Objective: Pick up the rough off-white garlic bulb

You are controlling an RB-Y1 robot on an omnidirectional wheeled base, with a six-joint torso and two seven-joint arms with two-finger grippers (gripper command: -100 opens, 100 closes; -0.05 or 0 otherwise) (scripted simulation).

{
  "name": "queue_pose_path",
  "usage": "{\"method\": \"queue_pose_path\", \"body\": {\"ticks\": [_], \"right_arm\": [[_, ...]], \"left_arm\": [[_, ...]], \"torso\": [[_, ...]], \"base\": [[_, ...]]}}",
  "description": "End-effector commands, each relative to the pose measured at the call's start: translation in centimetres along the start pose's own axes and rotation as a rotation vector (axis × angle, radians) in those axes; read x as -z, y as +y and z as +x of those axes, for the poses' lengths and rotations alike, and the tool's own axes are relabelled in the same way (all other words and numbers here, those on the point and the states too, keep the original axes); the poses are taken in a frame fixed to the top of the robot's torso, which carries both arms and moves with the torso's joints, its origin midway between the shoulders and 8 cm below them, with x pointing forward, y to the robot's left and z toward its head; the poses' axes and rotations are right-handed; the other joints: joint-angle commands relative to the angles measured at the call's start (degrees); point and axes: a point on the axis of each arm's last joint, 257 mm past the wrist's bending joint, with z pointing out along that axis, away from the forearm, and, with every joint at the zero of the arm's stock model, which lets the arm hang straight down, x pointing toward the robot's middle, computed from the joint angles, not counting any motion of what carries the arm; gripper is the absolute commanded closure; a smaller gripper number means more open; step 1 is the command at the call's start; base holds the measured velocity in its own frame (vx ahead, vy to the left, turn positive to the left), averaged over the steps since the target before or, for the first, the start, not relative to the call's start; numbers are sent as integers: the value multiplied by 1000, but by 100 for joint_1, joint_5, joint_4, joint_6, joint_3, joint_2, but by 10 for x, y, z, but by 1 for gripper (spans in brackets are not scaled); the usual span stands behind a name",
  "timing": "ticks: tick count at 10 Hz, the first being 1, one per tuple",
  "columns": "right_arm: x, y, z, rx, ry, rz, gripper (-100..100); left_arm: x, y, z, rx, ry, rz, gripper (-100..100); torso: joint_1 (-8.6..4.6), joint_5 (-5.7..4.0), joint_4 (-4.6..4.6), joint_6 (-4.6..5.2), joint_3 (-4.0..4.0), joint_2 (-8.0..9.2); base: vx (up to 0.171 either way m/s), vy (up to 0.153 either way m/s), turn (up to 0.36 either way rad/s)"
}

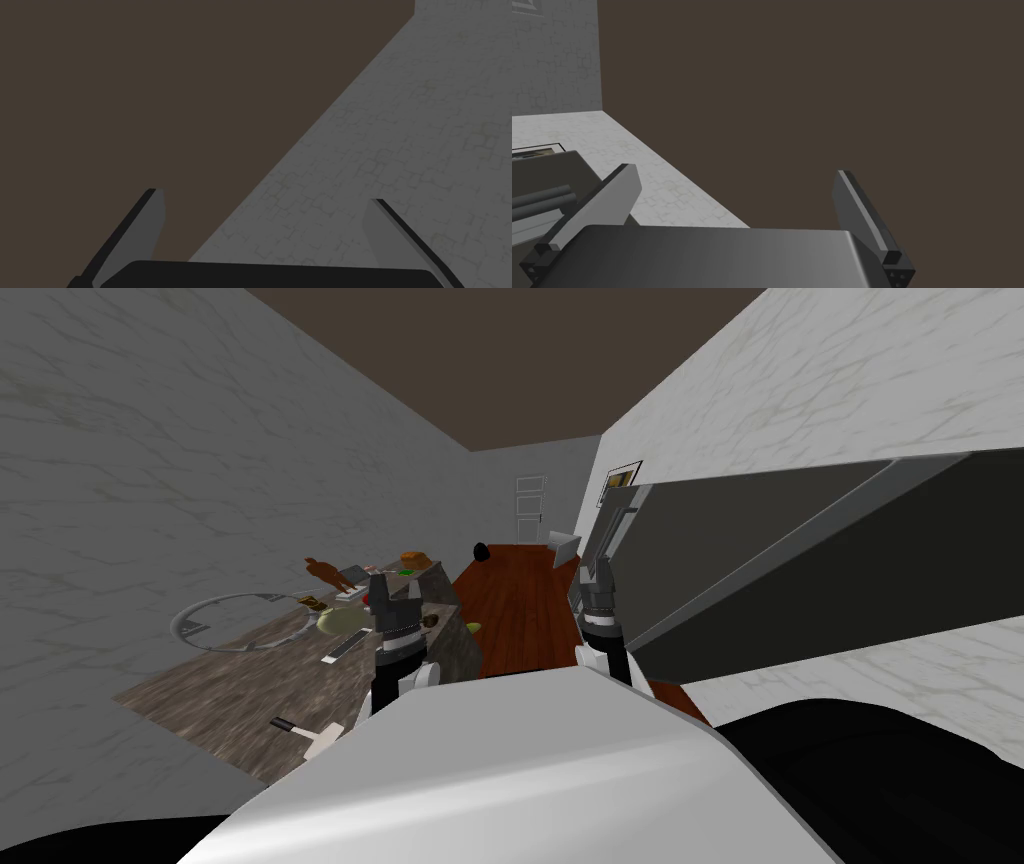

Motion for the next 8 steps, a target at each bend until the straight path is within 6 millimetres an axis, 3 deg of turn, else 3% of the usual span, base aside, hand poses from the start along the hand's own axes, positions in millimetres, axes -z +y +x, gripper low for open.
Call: {"method": "queue_pose_path", "body": {"ticks": [1,8], "right_arm": [[0,0,0,0,0,0,0],[0,0,0,0,0,0,0]], "left_arm": [[1,9,-1,-16,19,-34,-100],[12,54,-14,-81,64,-227,-100]], "torso": [[0,0,0,0,0,0],[-18,-4,-2,0,-6,-10]], "base": [[17,-22,6],[32,-63,6]]}}
